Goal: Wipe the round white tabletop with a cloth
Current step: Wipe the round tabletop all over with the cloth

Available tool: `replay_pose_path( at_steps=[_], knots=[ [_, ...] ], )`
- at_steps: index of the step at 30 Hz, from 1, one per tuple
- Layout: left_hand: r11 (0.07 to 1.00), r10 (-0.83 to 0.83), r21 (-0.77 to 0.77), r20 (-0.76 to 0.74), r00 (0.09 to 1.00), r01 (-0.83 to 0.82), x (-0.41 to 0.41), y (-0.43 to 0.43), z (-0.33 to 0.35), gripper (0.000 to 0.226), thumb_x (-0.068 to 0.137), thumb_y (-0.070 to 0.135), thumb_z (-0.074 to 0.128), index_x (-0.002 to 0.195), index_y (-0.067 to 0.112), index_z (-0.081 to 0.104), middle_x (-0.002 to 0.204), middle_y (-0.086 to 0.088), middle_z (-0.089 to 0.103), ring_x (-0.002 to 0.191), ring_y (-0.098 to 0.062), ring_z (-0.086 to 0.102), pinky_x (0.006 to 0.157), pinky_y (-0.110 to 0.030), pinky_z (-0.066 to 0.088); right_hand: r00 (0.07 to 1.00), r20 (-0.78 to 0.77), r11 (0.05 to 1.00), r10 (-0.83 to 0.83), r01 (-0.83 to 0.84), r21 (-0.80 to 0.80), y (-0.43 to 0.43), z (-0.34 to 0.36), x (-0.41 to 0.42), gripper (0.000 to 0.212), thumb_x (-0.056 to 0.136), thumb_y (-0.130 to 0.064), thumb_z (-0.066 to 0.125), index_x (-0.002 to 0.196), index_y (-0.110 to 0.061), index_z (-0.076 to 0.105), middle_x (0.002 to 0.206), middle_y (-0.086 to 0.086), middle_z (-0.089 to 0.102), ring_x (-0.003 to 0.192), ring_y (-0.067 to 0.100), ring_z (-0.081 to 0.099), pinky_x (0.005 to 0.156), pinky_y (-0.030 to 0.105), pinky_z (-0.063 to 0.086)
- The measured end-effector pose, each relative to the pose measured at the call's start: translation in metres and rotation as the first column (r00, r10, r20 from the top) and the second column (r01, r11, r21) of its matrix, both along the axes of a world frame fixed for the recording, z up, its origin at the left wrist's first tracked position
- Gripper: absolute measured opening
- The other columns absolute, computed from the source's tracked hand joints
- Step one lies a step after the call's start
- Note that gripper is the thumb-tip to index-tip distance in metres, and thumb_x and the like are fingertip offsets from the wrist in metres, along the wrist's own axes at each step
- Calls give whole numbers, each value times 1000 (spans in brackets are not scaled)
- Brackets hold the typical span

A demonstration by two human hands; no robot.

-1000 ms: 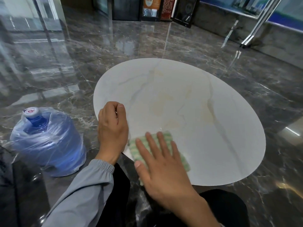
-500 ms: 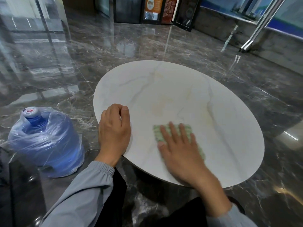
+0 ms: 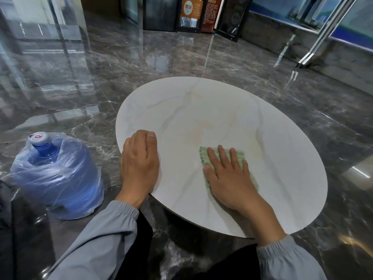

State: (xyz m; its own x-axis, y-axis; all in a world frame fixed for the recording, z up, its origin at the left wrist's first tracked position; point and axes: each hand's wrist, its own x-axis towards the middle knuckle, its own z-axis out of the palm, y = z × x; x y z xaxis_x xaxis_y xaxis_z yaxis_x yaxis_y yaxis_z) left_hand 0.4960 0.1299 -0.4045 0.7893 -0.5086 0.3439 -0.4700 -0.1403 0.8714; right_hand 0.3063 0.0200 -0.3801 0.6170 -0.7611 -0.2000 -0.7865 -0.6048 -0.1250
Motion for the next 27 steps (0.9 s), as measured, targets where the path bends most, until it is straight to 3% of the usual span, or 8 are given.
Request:
replay_pose_path(
  at_steps=[4,6,8,11,16,18,23,27],
  knots=[
    [1000,-7,-21,11,1000,7,2,1,-2,36,104,34,24,96,20,55,91,10,57,90,-13,44,80,-29,31,929,125,937,348,-340,-77,73,-13,25,60,107,-54,14,162,-43,-7,169,-15,-21,153,16,-31,121,45,-23],
    [999,-6,-35,9,1000,6,3,3,-4,33,105,33,23,96,25,54,91,16,56,90,-4,44,80,-17,31,895,156,909,417,-413,-62,94,-18,28,61,104,-56,13,162,-43,-3,169,-16,-20,150,11,-35,119,43,-26],
    [999,-12,-37,26,1000,13,4,4,-6,31,106,29,23,96,27,53,90,19,55,92,-2,44,83,-9,30,890,170,905,424,-423,-45,90,-19,24,60,104,-58,13,161,-47,-3,169,-19,-19,149,6,-34,121,39,-24],
    [999,-18,-47,2,1000,18,5,2,-6,38,104,39,19,96,28,54,91,17,57,90,-5,43,82,-10,31,937,126,945,326,-321,-54,45,-14,14,57,106,-58,12,159,-52,-8,169,-21,-17,152,6,-27,124,37,-15],
    [999,-21,-34,19,1000,21,3,1,-4,42,102,42,17,94,24,54,90,15,56,91,-14,44,78,-28,30,999,27,1000,-21,20,22,-19,1,1,58,109,-51,12,162,-44,-8,171,-12,-19,156,16,-22,125,44,-12],
    [999,-18,-40,17,1000,19,3,1,-4,44,102,44,17,94,22,55,88,13,56,90,-15,44,79,-30,31,1000,27,1000,13,-13,3,-6,-3,10,58,109,-50,12,162,-43,-10,170,-11,-21,155,18,-25,124,46,-15],
    [999,-15,-39,34,999,17,3,0,-6,45,106,46,17,96,24,55,89,14,57,91,-13,45,81,-26,29,926,169,941,337,-333,-53,70,-18,20,59,103,-60,7,158,-53,-14,166,-22,-25,148,6,-37,121,41,-24],
    [999,-31,-8,63,998,32,4,1,-7,47,106,49,15,96,24,54,89,13,55,90,-14,43,81,-26,28,949,162,963,271,-268,-41,43,-16,8,56,105,-61,11,157,-56,-9,166,-26,-20,149,1,-31,123,36,-18]
  ],
)
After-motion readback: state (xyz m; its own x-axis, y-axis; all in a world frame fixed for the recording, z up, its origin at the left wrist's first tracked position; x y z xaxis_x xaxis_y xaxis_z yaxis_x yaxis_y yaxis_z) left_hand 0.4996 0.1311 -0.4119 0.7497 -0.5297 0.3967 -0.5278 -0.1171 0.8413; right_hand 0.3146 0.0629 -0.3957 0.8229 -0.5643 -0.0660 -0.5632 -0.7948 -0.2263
